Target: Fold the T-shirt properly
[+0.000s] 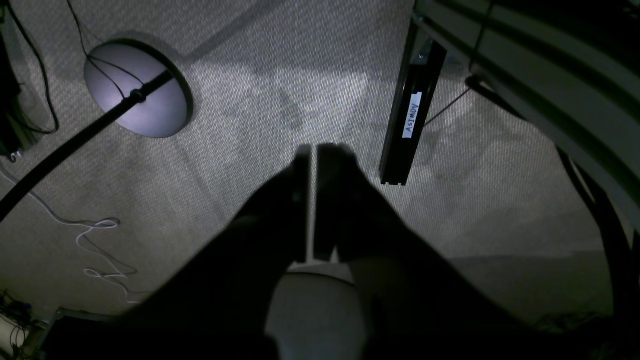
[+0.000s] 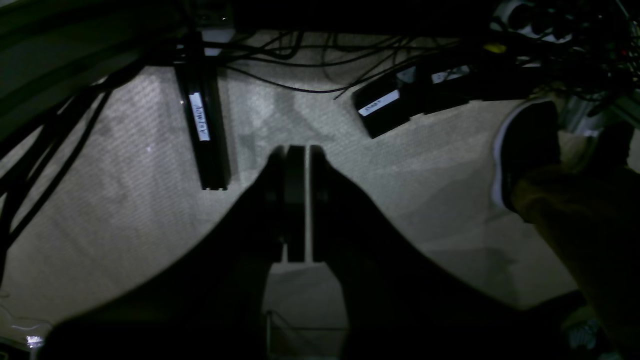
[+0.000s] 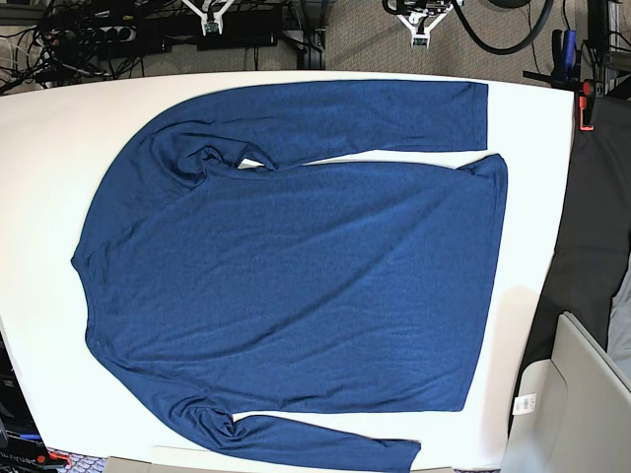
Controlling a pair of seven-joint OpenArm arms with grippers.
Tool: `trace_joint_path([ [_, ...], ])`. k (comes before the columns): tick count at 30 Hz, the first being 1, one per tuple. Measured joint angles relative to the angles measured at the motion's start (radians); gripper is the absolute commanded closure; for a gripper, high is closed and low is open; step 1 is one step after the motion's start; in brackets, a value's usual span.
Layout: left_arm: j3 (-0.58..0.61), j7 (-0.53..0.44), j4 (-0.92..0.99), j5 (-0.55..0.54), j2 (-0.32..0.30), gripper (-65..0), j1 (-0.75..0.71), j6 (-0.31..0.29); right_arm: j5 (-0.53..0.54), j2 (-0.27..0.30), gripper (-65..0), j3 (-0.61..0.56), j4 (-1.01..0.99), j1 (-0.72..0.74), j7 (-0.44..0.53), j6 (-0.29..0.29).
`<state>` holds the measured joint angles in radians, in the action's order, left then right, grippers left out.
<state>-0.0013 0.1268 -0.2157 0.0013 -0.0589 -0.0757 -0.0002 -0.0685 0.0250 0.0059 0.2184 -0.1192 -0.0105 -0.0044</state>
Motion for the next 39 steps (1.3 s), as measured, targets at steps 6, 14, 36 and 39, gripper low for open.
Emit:
trace_joint_path([
  [6, 0.0, 0.0, 0.0, -0.001, -0.019, 0.0, -0.006, 0.0, 0.0, 0.016, -0.6, 0.0, -0.001, -0.003, 0.0, 0.002],
  [14, 0.0, 0.0, 0.0, -0.001, -0.017, 0.0, -0.007, 0.0, 0.0, 0.018, -0.6, 0.0, -0.001, -0.003, 0.0, -0.003],
  [36, 0.0, -0.005, -0.062, -0.003, -0.03, 0.0, -0.059, -0.002, 0.0, 0.031, -0.6, -0.002, 0.002, -0.048, 0.005, 0.0],
  [39, 0.0, 0.003, -0.128, -0.004, -0.058, 0.0, -0.12, -0.001, -0.002, 0.044, -0.6, -0.002, 0.012, -0.076, 0.004, -0.007],
])
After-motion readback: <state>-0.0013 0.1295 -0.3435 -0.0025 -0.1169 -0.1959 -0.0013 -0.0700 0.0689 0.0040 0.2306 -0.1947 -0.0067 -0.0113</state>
